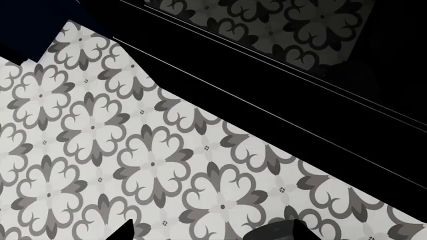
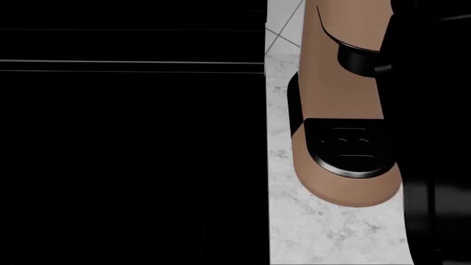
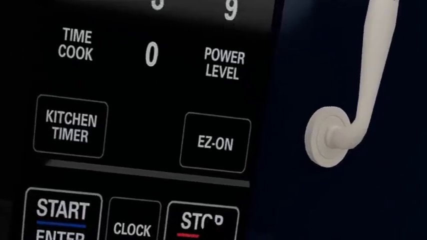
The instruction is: Press the stop button on the microwave
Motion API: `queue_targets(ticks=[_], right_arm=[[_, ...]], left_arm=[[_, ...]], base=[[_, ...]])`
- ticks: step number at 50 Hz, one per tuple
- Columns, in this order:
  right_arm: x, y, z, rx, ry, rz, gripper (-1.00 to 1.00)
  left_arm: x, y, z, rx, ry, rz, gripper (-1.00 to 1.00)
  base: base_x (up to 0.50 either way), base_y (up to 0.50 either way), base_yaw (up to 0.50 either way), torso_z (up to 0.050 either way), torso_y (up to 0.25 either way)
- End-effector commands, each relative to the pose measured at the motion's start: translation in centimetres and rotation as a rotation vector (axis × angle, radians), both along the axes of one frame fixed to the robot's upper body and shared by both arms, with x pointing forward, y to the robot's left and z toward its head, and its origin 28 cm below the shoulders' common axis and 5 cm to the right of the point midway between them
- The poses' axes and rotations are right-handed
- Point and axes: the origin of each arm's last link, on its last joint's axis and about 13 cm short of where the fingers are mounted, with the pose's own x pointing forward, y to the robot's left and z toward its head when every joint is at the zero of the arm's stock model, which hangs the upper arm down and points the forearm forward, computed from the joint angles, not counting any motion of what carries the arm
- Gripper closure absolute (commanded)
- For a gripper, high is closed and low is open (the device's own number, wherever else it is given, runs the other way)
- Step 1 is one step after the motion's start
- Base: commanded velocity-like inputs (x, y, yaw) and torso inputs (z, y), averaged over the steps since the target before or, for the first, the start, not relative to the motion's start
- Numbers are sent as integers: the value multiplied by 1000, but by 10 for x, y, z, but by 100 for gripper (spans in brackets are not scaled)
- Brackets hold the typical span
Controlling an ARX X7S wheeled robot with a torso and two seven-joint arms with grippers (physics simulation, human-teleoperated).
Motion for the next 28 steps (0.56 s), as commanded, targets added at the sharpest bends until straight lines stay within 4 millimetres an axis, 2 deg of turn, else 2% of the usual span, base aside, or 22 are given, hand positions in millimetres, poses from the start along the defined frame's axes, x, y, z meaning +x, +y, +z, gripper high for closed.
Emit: queue_targets(ticks=[1,13,28], right_arm=[[21,-5,-10,6,27,-16,100],[38,-3,-22,-4,55,-18,100],[28,-7,-16,-15,39,-16,100]], left_arm=[[0,0,0,0,0,0,-100],[0,0,0,0,0,0,-100],[0,0,0,0,0,0,-100]], base=[[15,0,4,0,0],[16,2,7,2,0],[16,3,8,4,0]])
